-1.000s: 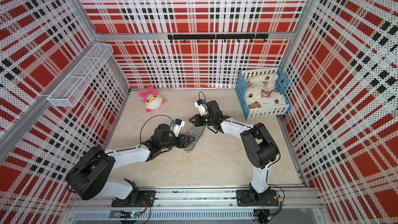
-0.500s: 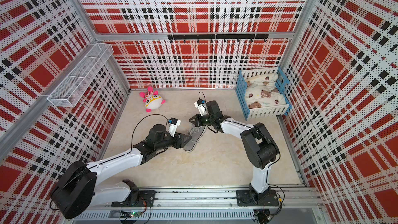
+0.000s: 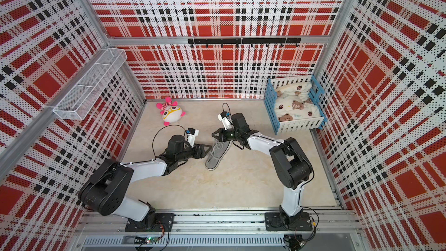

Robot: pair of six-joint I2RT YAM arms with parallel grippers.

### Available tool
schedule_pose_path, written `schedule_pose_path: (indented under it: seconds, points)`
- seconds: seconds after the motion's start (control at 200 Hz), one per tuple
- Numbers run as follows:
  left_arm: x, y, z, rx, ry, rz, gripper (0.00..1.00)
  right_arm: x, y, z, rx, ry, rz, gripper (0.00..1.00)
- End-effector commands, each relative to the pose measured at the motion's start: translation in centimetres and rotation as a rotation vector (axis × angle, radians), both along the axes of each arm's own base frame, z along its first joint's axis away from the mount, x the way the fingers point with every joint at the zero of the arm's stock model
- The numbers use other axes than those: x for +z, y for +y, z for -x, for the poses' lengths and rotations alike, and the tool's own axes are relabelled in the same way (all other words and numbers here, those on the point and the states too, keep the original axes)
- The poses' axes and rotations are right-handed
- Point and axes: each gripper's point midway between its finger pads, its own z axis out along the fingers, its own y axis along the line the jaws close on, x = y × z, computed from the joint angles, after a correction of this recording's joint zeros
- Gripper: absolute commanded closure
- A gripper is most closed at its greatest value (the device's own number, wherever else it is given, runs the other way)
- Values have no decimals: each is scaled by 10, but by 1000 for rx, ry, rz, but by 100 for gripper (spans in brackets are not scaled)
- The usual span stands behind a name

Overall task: Tie the shoes
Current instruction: Wrap the shoelace around the shoelace, then cross the shoelace with the shoelace.

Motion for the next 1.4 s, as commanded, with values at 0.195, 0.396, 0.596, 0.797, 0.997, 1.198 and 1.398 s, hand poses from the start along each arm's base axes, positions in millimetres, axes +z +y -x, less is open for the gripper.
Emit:
schedule_pose_path:
  seconds: [0.195, 0.396, 0.596, 0.797, 0.997, 1.198, 1.398]
  points:
    - [4, -36, -6, -149, -53, 59, 28, 23, 0, -3, 2, -58, -33, 100]
    - [6, -48, -9, -163, -94, 48, 30, 22, 1, -4, 4, -55, -33, 100]
    - [7, -52, -8, -177, -102, 56, 42, 23, 1, -4, 3, -57, -33, 100]
    - [11, -50, -10, -163, -117, 55, 54, 25, 2, -5, 5, -60, -36, 100]
    - [13, -43, -11, -132, -131, 46, 64, 23, 2, -4, 8, -60, -30, 100]
    - [14, -42, -10, -130, -138, 49, 74, 21, 2, -5, 8, -57, -26, 100]
    - [14, -38, -3, -133, -133, 50, 75, 25, 3, -6, 9, -64, -28, 100]
